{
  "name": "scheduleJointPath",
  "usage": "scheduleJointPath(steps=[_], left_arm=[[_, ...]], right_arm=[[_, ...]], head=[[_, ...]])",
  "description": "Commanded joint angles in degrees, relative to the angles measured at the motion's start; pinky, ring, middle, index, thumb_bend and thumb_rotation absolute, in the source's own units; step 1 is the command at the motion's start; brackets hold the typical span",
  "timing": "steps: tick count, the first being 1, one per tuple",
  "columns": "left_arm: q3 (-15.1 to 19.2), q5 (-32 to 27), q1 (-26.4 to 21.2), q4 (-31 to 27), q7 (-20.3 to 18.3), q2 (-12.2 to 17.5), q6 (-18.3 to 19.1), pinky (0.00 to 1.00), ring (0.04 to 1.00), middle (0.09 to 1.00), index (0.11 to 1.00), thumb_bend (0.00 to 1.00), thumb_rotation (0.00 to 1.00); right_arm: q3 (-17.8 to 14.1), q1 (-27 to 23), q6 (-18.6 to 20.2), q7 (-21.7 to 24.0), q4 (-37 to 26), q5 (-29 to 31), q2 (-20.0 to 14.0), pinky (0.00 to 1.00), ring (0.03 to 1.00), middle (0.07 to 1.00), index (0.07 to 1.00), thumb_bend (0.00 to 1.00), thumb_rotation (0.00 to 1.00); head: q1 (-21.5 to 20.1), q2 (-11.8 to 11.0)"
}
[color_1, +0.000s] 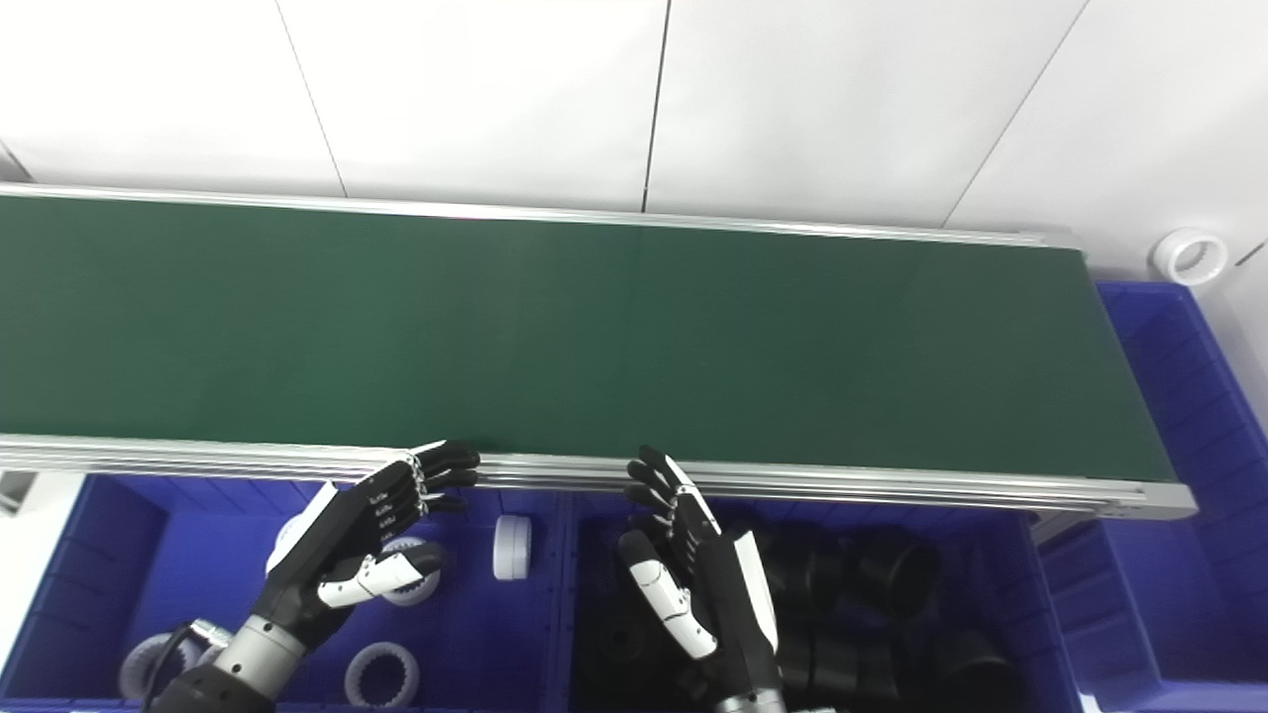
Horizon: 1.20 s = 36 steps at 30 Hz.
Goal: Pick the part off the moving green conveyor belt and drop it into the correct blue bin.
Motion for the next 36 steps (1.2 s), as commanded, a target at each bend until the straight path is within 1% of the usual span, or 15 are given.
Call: scheduleJointPath(steps=[1, 17, 23, 36], left_arm=[[0.07, -1.23, -0.88, -0.73, 0.02, -0.35, -1.99, 0.74, 0.818, 0.839, 0.820, 0.87, 0.52], [0.02, -1.04, -0.93, -0.28, 0.08, -0.43, -2.28, 0.74, 0.819, 0.840, 0.822, 0.87, 0.52], [0.07, -1.08, -1.04, 0.04, 0.10, -0.52, -2.77, 0.74, 0.810, 0.834, 0.818, 0.87, 0.51], [0.25, -1.56, -0.78, -0.09, 0.13, -0.88, -2.54, 0.74, 0.814, 0.838, 0.817, 0.86, 0.49]], right_arm=[[0.09, -0.34, -2.74, -0.28, -0.88, 0.07, 0.19, 0.73, 0.821, 0.864, 0.902, 0.51, 0.78], [-0.02, -0.39, -2.49, -0.16, -0.59, 0.47, 0.10, 0.74, 0.824, 0.866, 0.905, 0.52, 0.78], [-0.07, -0.34, -2.64, -0.19, -0.60, 0.58, 0.07, 0.74, 0.825, 0.866, 0.905, 0.51, 0.77], [-0.10, -0.29, -2.87, -0.22, -0.45, 0.74, 0.09, 0.74, 0.826, 0.866, 0.904, 0.51, 0.76]], head=[[0.05, -0.01], [0.23, -0.26], [0.46, -0.25], [1.00, -0.54]])
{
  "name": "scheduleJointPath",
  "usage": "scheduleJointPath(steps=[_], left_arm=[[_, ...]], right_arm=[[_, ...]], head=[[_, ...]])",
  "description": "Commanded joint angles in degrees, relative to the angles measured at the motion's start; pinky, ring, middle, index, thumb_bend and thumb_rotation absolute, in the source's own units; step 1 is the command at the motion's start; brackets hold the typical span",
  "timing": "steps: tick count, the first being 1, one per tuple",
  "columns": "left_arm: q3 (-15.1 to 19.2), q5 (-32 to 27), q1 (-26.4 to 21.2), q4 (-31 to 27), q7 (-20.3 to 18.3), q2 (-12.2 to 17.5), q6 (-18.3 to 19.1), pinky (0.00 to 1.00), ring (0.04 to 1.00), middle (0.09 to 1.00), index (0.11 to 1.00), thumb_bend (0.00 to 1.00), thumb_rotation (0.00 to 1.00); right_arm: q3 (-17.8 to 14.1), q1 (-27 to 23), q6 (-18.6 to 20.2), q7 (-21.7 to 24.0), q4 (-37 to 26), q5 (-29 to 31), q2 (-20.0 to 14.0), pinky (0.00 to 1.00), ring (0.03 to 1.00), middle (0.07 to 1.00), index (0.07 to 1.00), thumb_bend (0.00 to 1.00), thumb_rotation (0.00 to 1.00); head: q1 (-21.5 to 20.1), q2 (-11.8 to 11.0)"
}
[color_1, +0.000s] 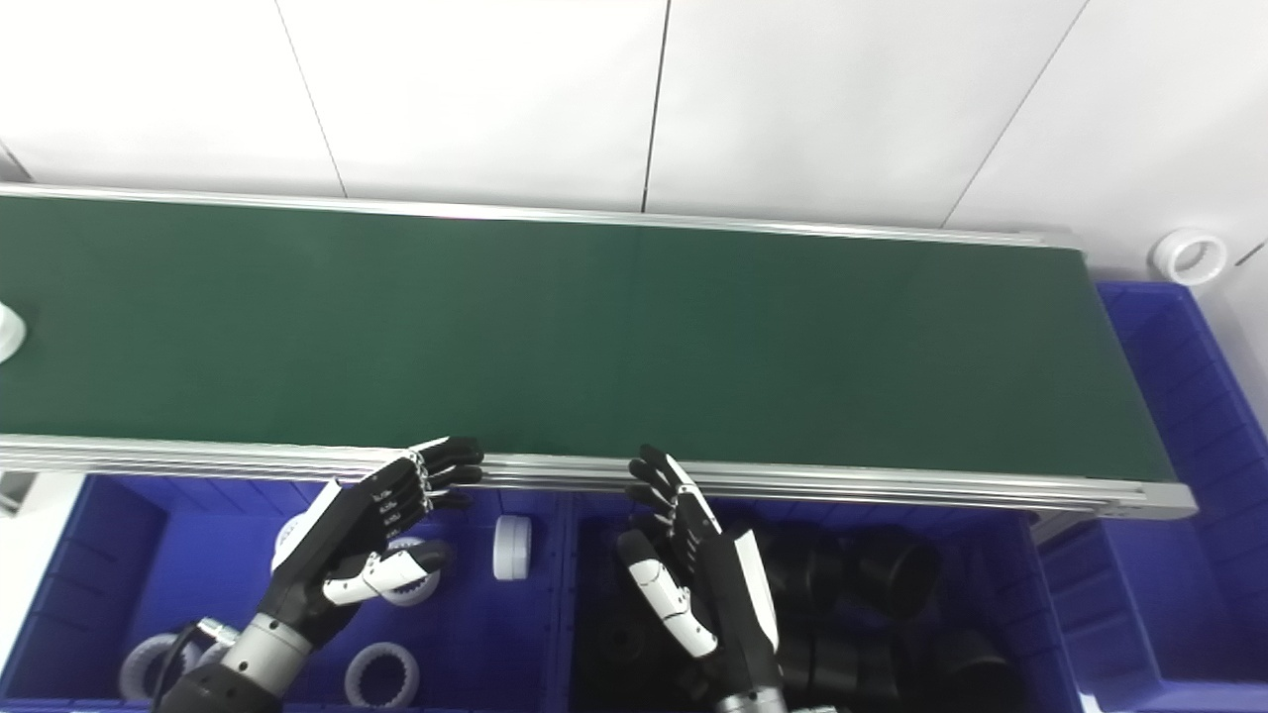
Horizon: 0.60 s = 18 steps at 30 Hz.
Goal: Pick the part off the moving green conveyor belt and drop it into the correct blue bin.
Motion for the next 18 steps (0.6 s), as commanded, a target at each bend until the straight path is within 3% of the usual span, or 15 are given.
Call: scheduleJointPath(steps=[1, 3, 10, 11, 12, 13, 18], left_arm=[[0.23, -1.11, -0.48, -0.72, 0.08, -0.02, -1.77, 0.74, 0.815, 0.839, 0.817, 0.86, 0.49], [0.25, -0.77, -0.49, -0.53, 0.20, -0.01, -2.15, 0.74, 0.814, 0.838, 0.817, 0.86, 0.49], [0.02, -0.86, -0.33, 0.84, 0.32, -0.71, -3.57, 0.72, 0.803, 0.826, 0.809, 0.87, 0.47], [-0.07, -0.88, -0.31, 1.22, 0.30, -0.89, -3.76, 0.72, 0.803, 0.826, 0.808, 0.87, 0.46], [-0.12, -0.88, -0.29, 1.48, 0.28, -1.02, -3.89, 0.72, 0.804, 0.827, 0.808, 0.87, 0.46], [-0.24, -0.64, -0.30, 1.92, 0.32, -1.19, -4.17, 0.72, 0.804, 0.827, 0.808, 0.87, 0.46], [-0.70, 0.03, -0.50, 3.56, 0.47, -1.67, -5.02, 0.73, 0.800, 0.825, 0.804, 0.86, 0.42]], right_arm=[[0.01, -0.06, -2.91, -0.24, -0.73, 0.50, 0.18, 0.74, 0.825, 0.865, 0.904, 0.51, 0.76], [-0.02, -0.08, -2.94, -0.34, -0.68, 0.42, 0.25, 0.74, 0.824, 0.864, 0.904, 0.50, 0.75], [-0.30, 0.01, -4.21, -0.21, 0.39, 0.78, -0.34, 0.74, 0.829, 0.868, 0.912, 0.47, 0.77], [-0.41, 0.02, -4.46, -0.20, 0.67, 0.84, -0.51, 0.74, 0.831, 0.870, 0.914, 0.47, 0.77], [-0.48, 0.03, -4.63, -0.21, 0.86, 0.88, -0.62, 0.74, 0.833, 0.872, 0.916, 0.46, 0.78], [-0.56, -0.02, -5.14, -0.15, 1.30, 1.19, -0.84, 0.74, 0.833, 0.872, 0.916, 0.46, 0.78], [-0.83, -0.79, -7.98, 0.57, 4.14, 3.17, -2.03, 0.77, 0.856, 0.896, 0.937, 0.43, 0.85]], head=[[0.29, -0.07], [0.29, -0.07], [7.13, -3.03], [10.46, -4.74], [10.46, -4.74], [13.31, -6.51], [17.08, -9.60]])
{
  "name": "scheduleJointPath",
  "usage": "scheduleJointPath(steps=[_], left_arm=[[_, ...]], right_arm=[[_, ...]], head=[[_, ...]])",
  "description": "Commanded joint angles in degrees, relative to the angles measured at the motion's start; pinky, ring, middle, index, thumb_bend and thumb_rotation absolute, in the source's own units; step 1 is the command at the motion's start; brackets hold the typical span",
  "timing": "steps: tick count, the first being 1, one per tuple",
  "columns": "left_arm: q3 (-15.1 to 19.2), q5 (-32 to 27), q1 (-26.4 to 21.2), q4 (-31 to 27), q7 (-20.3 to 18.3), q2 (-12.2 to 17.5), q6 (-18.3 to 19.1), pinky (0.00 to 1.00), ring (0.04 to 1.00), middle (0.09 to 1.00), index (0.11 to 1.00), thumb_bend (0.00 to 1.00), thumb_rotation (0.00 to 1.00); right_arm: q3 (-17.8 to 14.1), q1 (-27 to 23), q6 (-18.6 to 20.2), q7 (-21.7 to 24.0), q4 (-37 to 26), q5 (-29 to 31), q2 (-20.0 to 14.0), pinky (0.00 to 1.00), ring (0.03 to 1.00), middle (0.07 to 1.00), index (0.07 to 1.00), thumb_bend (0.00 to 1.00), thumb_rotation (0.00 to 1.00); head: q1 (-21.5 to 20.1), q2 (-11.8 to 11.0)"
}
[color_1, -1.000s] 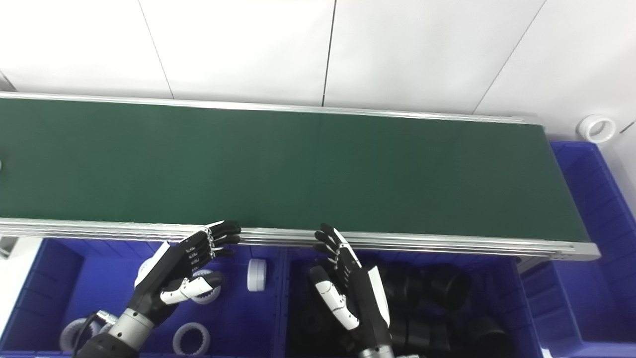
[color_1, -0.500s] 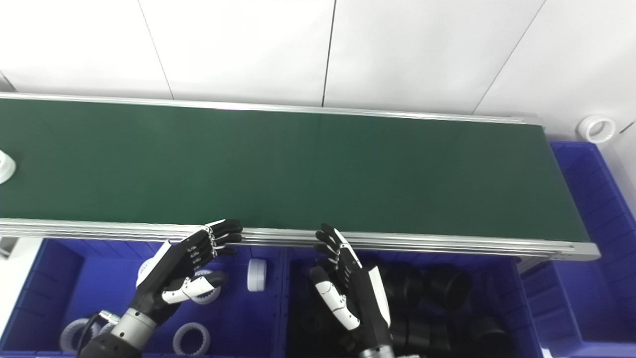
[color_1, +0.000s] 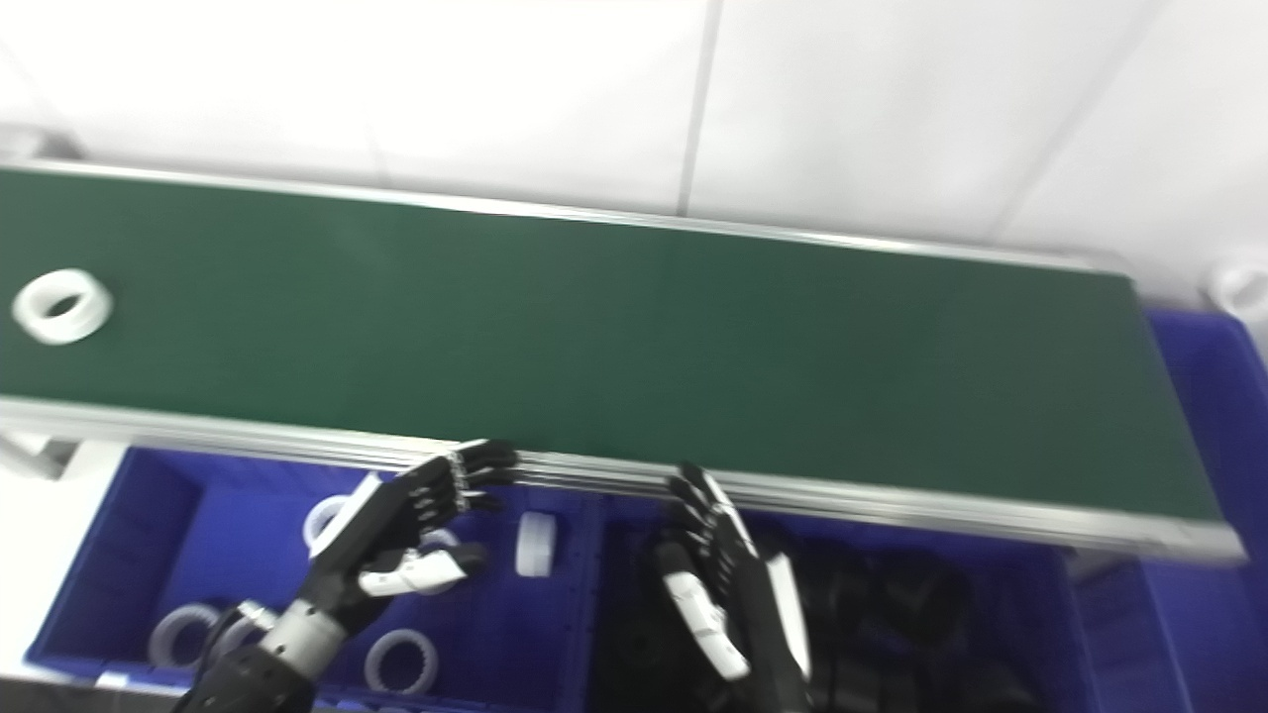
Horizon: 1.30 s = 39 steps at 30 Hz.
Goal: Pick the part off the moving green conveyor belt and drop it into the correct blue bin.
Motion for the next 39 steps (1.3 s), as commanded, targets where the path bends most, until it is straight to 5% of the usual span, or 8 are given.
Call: scheduleJointPath(steps=[1, 15, 26, 32, 39], left_arm=[[-0.20, 0.25, -0.68, -0.23, 0.50, -0.60, -2.95, 0.72, 0.794, 0.820, 0.797, 0.87, 0.42], [0.29, -1.21, -1.86, 0.33, 0.10, -0.41, -4.07, 0.63, 0.728, 0.771, 0.768, 0.86, 0.31], [3.86, 0.65, -9.11, -10.62, 1.95, 1.05, -2.21, 0.53, 0.645, 0.702, 0.713, 0.88, 0.28], [6.70, 6.30, -16.18, -16.89, 3.85, 3.03, 4.86, 0.54, 0.661, 0.721, 0.711, 0.85, 0.27], [8.69, 9.58, -21.76, -17.78, 4.48, 5.74, 8.87, 0.62, 0.713, 0.750, 0.752, 0.79, 0.33]], right_arm=[[-0.18, -0.70, -4.40, 0.50, 0.17, 1.24, -0.30, 0.78, 0.862, 0.901, 0.945, 0.42, 0.87], [-0.03, -2.21, -5.18, 0.11, 2.98, 1.04, 0.56, 0.81, 0.882, 0.918, 0.977, 0.20, 0.93], [0.12, -3.65, -6.19, 0.07, 5.21, 1.04, 1.21, 0.81, 0.891, 0.927, 0.984, 0.17, 0.94], [0.13, -3.62, -6.10, -0.04, 5.35, 1.17, 1.61, 0.82, 0.889, 0.926, 0.979, 0.17, 0.95], [0.05, -3.93, -6.48, -0.21, 5.99, 1.34, 1.83, 0.82, 0.885, 0.919, 0.973, 0.19, 0.94]], head=[[0.69, -1.03], [1.48, -4.38], [1.71, -5.69], [1.60, -5.85], [1.86, -5.87]])
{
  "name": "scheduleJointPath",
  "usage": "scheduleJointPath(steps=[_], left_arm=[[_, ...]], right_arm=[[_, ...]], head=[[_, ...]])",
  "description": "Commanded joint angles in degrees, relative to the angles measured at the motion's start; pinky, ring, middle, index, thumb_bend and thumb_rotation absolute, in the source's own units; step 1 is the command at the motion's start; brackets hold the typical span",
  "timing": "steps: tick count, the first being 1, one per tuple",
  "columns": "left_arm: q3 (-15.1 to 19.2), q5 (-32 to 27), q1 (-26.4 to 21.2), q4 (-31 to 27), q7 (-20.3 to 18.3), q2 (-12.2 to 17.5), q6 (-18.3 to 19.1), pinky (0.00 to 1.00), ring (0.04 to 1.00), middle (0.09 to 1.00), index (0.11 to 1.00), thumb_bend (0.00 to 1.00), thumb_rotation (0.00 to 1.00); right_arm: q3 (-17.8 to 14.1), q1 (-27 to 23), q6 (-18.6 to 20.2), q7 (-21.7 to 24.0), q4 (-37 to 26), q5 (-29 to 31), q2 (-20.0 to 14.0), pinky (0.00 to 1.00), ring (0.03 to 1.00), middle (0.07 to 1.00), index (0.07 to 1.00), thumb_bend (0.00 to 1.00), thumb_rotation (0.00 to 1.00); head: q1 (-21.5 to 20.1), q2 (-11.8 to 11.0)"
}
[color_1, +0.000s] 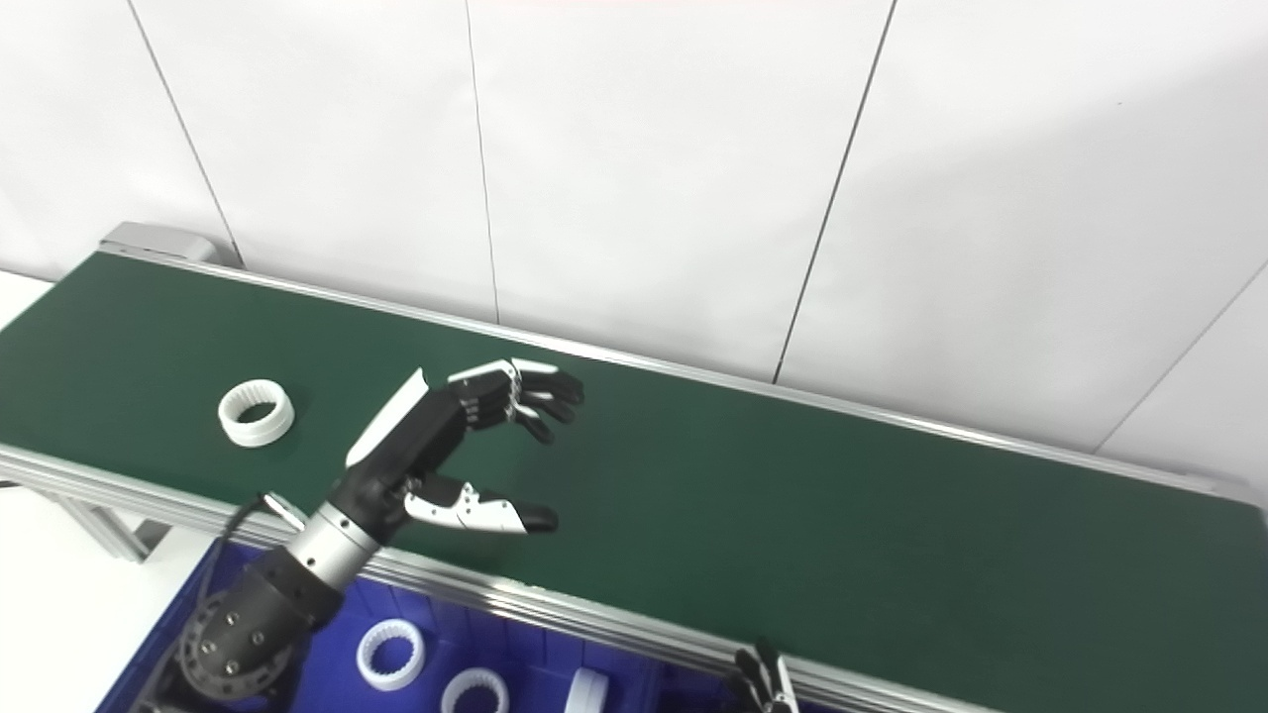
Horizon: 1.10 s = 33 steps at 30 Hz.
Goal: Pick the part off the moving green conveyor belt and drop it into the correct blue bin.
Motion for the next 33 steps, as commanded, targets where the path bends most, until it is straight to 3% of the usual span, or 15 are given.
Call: scheduleJointPath(steps=[1, 4, 9, 14, 17, 26, 33], left_arm=[[0.86, 0.20, -3.22, -1.21, 1.12, 0.98, 0.35, 0.62, 0.716, 0.752, 0.754, 0.78, 0.32], [0.91, 1.48, -5.11, -0.24, 0.28, 2.79, 1.60, 0.62, 0.725, 0.768, 0.773, 0.78, 0.31], [-2.50, 11.25, -8.81, 0.40, -3.13, 9.31, 5.60, 0.69, 0.779, 0.817, 0.800, 0.80, 0.33], [-5.80, 18.35, -11.96, 1.82, -6.44, 13.26, 9.78, 0.71, 0.840, 0.845, 0.789, 0.85, 0.23], [-7.66, 22.24, -13.54, 3.22, -7.85, 15.01, 10.16, 0.72, 0.811, 0.821, 0.769, 0.87, 0.15], [-9.47, 25.65, -15.70, 6.94, -9.76, 16.47, 10.10, 0.69, 0.762, 0.787, 0.743, 0.89, 0.01], [-10.17, 27.65, -16.41, 9.68, -9.83, 16.91, 9.80, 0.70, 0.758, 0.780, 0.727, 0.90, 0.00]], right_arm=[[0.04, -0.53, -3.61, -0.22, -0.88, 0.24, 0.71, 0.82, 0.883, 0.918, 0.974, 0.19, 0.94], [0.11, -0.52, -3.75, -0.29, -0.91, 0.18, 0.70, 0.81, 0.879, 0.916, 0.973, 0.20, 0.94], [0.15, -0.91, -3.92, -0.36, -0.46, 0.18, 0.55, 0.81, 0.880, 0.918, 0.975, 0.20, 0.94], [0.02, -1.14, -3.75, -0.51, -0.43, 0.01, 0.64, 0.80, 0.881, 0.920, 0.979, 0.20, 0.96], [-0.09, -1.12, -3.50, -0.51, -0.54, 0.10, 0.81, 0.80, 0.880, 0.919, 0.981, 0.18, 0.94], [-0.03, -1.11, -3.35, -0.50, -0.47, 0.01, 1.08, 0.80, 0.881, 0.919, 0.982, 0.17, 0.92], [-0.06, -1.17, -3.37, -0.59, -0.40, -0.36, 1.32, 0.80, 0.879, 0.918, 0.979, 0.19, 0.90]], head=[[0.00, 0.03], [-0.03, 0.12], [0.01, 0.28], [0.07, 0.27], [0.16, 0.23], [-0.19, 0.20], [-0.22, 0.14]])
